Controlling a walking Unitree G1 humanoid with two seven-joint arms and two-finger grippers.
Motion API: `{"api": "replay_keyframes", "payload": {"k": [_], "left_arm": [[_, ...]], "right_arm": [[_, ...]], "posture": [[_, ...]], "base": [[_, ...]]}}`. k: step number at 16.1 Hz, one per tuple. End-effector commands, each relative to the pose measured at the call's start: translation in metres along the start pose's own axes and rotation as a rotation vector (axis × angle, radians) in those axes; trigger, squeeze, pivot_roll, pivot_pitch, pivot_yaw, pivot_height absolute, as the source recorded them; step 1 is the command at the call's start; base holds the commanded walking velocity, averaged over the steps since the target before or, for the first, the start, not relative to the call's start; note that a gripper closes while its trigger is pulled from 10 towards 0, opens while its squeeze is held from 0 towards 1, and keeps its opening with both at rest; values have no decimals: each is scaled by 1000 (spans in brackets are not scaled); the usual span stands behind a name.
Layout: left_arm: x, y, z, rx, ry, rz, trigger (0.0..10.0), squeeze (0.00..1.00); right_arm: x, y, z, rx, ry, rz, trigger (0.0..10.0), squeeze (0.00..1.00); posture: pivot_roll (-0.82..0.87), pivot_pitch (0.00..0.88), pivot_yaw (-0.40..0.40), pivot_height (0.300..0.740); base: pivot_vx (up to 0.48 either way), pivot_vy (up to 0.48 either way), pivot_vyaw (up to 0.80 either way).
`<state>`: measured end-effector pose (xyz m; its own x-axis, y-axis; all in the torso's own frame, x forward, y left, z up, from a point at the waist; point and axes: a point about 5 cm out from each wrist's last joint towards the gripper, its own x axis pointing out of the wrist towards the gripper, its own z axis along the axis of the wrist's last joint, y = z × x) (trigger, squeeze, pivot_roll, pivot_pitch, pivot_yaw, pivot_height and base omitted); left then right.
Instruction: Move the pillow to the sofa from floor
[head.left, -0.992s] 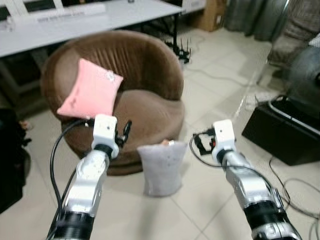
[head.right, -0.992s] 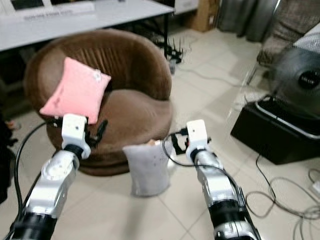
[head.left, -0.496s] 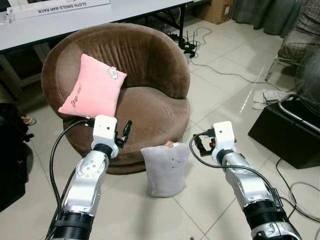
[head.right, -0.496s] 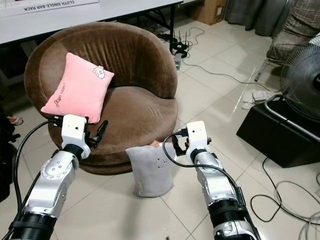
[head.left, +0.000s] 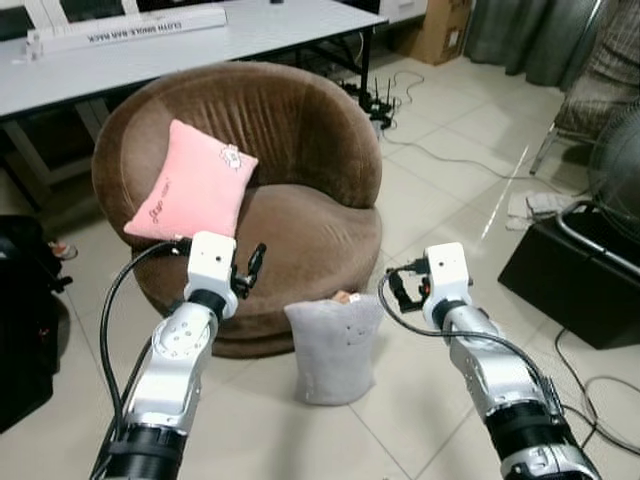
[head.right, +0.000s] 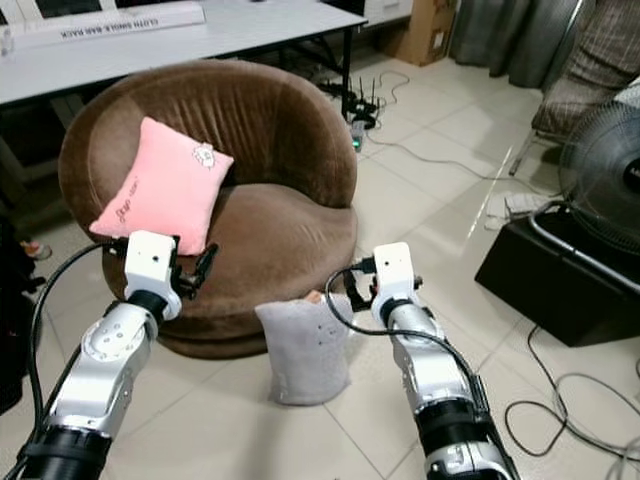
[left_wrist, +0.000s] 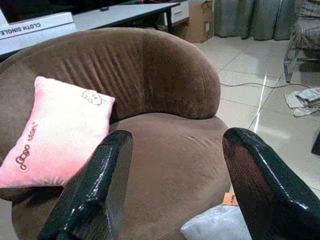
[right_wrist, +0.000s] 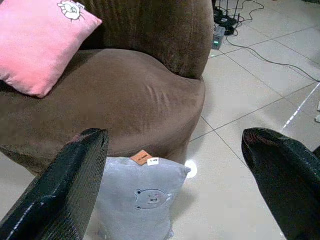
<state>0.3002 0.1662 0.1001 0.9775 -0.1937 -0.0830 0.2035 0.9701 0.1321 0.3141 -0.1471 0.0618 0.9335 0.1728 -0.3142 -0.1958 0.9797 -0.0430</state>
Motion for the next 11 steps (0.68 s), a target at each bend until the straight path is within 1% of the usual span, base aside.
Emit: {"api": "replay_keyframes", "payload": {"k": [1,3,5,6,11], "left_arm": [[-2,0,-2,13,7,-10,10000,0],[-2,0,-2,14,7,-11,10000,0],[-1,0,-2,13,6,-12,10000,0],[-1,0,-2,13,6,-12,10000,0],[-1,1,-2,12,4,-13,10000,0]], "right_arm": [[-1,-3,-1,6,0,-14,10000,0],[-1,-3,-1,6,1,-14,10000,0],[0,-3,-1,3,0,-12,10000,0],[0,-2,-1,0,0,-11,10000,0],[0,-2,0,-10,-4,-9,10000,0]], "posture": [[51,0,39,740],[51,0,39,740],[49,0,42,740],[49,0,41,740],[48,0,39,740]], "base": [[398,0,0],[398,0,0],[398,0,-800],[401,0,-500],[401,0,0]]}}
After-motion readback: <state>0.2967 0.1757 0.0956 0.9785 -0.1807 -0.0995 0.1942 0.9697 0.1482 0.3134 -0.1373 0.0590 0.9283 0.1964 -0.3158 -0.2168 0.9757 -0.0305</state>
